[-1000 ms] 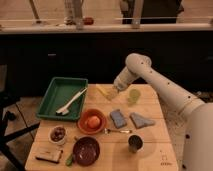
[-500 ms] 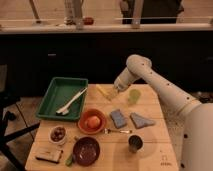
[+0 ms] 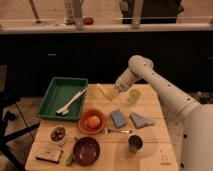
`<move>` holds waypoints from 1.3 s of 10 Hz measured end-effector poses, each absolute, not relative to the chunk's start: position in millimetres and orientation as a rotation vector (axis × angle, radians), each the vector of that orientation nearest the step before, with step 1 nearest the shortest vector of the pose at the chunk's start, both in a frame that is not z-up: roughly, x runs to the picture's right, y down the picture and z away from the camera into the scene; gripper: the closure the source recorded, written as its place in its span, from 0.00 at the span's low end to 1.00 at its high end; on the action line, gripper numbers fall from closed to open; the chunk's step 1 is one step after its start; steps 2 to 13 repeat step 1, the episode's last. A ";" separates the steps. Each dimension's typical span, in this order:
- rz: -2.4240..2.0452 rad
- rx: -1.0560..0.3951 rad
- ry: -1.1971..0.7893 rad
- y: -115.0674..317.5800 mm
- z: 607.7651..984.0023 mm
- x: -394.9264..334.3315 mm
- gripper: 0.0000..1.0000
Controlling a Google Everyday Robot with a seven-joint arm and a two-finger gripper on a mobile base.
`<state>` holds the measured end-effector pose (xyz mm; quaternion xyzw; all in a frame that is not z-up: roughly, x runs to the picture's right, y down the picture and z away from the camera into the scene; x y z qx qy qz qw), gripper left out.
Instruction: Place banana in table surface
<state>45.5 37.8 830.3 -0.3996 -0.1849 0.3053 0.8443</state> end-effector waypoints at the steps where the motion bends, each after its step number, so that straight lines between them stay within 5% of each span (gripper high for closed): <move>1: 0.647 -0.844 -0.395 37.6 831.7 46.0 0.98; 13: 0.647 -0.844 -0.395 37.6 831.7 46.0 0.98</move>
